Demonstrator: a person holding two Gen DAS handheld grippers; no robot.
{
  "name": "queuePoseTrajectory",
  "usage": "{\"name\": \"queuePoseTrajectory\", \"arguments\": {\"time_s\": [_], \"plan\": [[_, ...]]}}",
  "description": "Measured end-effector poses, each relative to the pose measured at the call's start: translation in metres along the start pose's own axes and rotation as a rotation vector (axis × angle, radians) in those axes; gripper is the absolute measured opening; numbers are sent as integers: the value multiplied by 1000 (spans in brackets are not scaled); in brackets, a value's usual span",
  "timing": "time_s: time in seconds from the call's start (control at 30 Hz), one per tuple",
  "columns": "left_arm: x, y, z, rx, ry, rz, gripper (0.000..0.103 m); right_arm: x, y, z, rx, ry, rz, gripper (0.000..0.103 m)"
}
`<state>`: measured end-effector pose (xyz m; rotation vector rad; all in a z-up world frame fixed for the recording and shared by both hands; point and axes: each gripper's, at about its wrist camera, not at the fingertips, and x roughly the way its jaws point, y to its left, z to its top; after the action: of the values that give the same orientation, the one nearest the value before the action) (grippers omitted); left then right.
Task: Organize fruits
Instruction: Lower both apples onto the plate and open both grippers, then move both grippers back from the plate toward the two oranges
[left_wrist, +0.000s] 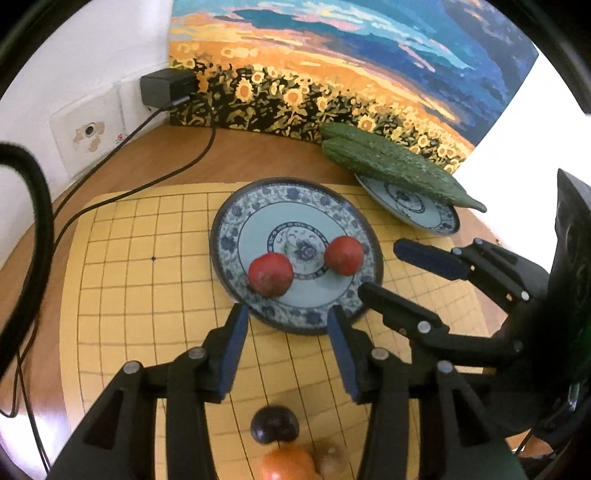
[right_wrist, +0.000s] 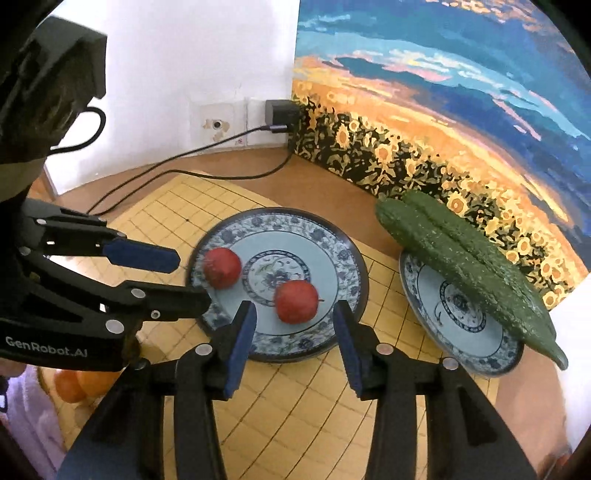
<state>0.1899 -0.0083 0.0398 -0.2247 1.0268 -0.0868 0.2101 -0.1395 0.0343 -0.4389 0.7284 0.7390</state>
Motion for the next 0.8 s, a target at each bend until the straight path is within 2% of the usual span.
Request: {"name": "queuePoseTrajectory", "arguments": {"time_s": [0.47,0.8], "plan": [[-49,-4,-27,8,-67,52,47,-47,32,-16,17,-48,4,45],[-67,-4,-57,1,-59,41,47,-65,50,-31,21,-43,16,45]]}}
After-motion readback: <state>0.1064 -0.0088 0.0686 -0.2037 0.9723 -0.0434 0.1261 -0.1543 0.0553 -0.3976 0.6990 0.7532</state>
